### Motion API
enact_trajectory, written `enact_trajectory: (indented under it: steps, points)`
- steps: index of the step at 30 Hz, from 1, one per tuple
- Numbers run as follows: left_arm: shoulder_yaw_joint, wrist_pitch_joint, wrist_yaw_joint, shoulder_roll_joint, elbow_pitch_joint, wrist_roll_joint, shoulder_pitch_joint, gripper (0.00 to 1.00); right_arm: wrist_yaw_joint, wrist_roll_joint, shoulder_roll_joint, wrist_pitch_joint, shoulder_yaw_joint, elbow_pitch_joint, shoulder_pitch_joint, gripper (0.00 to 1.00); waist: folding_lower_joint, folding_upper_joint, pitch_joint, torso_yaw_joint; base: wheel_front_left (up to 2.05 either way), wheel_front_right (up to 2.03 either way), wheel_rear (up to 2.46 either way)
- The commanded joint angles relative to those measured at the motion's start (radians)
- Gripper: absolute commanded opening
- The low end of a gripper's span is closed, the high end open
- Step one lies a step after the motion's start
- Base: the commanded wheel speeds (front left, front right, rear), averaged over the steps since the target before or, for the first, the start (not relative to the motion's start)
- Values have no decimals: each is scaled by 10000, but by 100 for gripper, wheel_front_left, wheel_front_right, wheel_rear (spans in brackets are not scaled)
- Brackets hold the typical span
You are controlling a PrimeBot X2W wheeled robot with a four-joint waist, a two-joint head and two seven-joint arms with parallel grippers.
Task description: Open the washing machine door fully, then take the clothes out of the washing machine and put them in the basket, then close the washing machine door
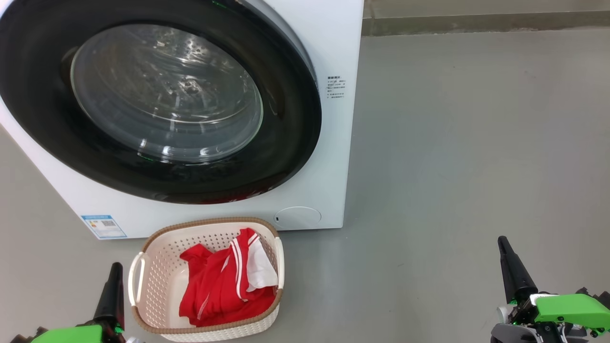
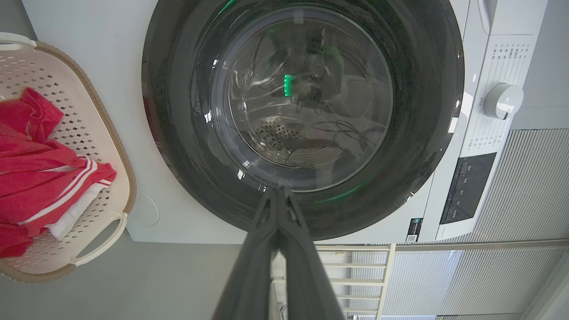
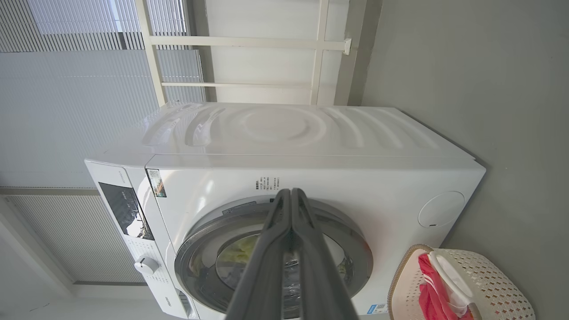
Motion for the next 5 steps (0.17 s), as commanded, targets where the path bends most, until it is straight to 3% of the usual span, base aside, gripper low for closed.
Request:
enact_trajectory:
  steps: [1, 5]
  points:
    - [338, 72, -31, 161, -269, 44, -182, 0, 16, 30, -23, 85, 220, -305, -105, 0, 0, -1, 0, 0, 0, 0, 0]
    - [339, 72, -31, 161, -269, 45, -182, 0, 16, 30, -23, 85, 219, -305, -105, 0, 0, -1, 0, 0, 0, 0, 0]
